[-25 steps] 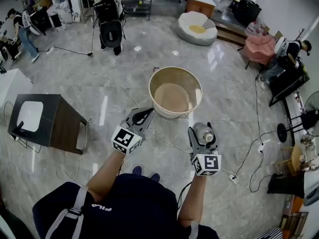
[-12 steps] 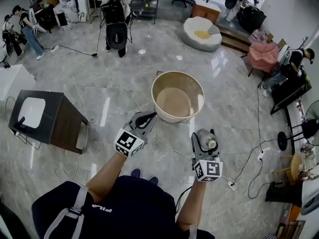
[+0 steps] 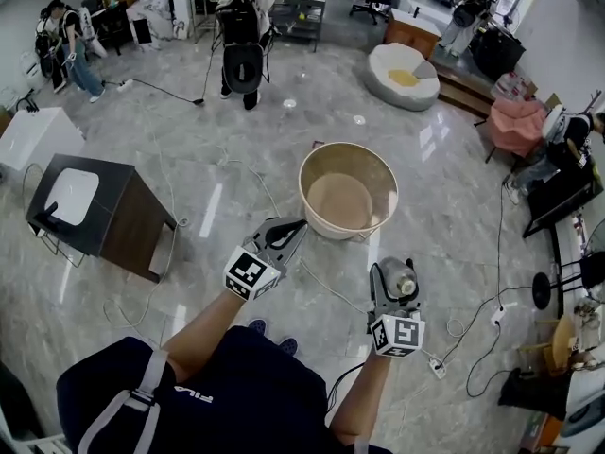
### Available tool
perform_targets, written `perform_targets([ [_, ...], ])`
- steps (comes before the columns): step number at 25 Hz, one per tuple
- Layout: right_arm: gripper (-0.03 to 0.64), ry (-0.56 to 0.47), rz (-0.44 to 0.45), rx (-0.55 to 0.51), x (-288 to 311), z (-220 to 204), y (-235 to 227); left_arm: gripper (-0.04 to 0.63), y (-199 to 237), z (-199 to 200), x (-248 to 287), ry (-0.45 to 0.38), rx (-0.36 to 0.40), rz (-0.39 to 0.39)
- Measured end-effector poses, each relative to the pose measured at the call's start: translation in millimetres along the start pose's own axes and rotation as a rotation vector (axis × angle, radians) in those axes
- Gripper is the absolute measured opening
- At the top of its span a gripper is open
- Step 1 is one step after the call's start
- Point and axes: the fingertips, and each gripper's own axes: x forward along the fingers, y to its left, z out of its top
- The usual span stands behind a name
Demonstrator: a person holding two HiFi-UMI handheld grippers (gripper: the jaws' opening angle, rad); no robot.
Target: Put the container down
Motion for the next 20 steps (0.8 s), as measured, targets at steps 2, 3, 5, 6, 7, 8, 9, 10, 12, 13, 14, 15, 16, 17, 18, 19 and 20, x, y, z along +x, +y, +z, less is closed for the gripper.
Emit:
perform_targets([
  [2, 0.342, -0.001, 0.010, 0.001, -1.5, -0.8, -1.0, 0.025, -3.0, 1.2, -1.1, 0.003, 0.011, 0.009],
  [3, 0.342, -0.001, 0.014, 0.001, -2.4, -1.6, -1.6, 0.025, -4.9, 1.0, -1.8, 0.006, 0.017, 0.014],
  [5, 0.342, -0.001, 0.022, 0.000, -4.8, -4.2, -3.6, 0.025, -9.2, 0.6, -3.2, 0.008, 0.027, 0.026],
  [6, 0.342, 0.000, 0.025, 0.001, -5.5, -5.7, -4.9, 0.025, -10.4, 1.1, -3.6, 0.007, 0.030, 0.033],
  [7, 0.342, 0.000, 0.025, 0.003, -6.0, -7.2, -6.1, 0.025, -10.9, 2.0, -3.9, 0.005, 0.032, 0.039],
  [8, 0.342, 0.002, 0.024, 0.006, -6.6, -8.8, -7.2, 0.025, -11.3, 2.8, -4.4, 0.002, 0.034, 0.045],
  [9, 0.342, 0.004, 0.023, 0.009, -7.3, -10.4, -8.5, 0.025, -11.8, 3.3, -5.0, 0.000, 0.035, 0.051],
  [10, 0.342, 0.008, 0.021, 0.010, -7.5, -11.9, -10.2, 0.025, -11.9, 3.6, -5.2, -0.003, 0.036, 0.057],
  [12, 0.342, 0.016, 0.017, 0.003, -5.3, -13.2, -14.1, 0.025, -9.2, 3.9, -3.6, -0.009, 0.035, 0.070],
  [13, 0.342, 0.017, 0.016, -0.003, -3.7, -13.2, -15.7, 0.025, -6.6, 3.4, -2.2, -0.011, 0.033, 0.077],
  [14, 0.342, 0.017, 0.017, -0.007, -2.4, -13.2, -17.1, 0.025, -3.9, 2.5, -0.5, -0.013, 0.030, 0.082],
  [15, 0.342, 0.015, 0.019, -0.010, -1.2, -13.2, -18.8, 0.025, -1.6, 1.2, 1.6, -0.015, 0.027, 0.086],
  [16, 0.342, 0.013, 0.021, -0.013, -0.1, -13.6, -21.0, 0.025, 0.1, -0.5, 4.2, -0.019, 0.023, 0.089],
  [17, 0.342, 0.013, 0.022, -0.015, 1.2, -14.3, -24.1, 0.025, 1.2, -2.6, 7.6, -0.021, 0.020, 0.091],
  [18, 0.342, 0.013, 0.021, -0.016, 2.7, -15.2, -28.2, 0.025, 1.6, -4.7, 11.7, -0.022, 0.017, 0.091],
  [19, 0.342, 0.012, 0.019, -0.015, 4.3, -16.0, -32.9, 0.025, 1.6, -6.3, 16.4, -0.022, 0.016, 0.091],
  [20, 0.342, 0.011, 0.016, -0.013, 6.2, -16.2, -37.6, 0.025, 1.5, -7.0, 21.4, -0.023, 0.015, 0.090],
])
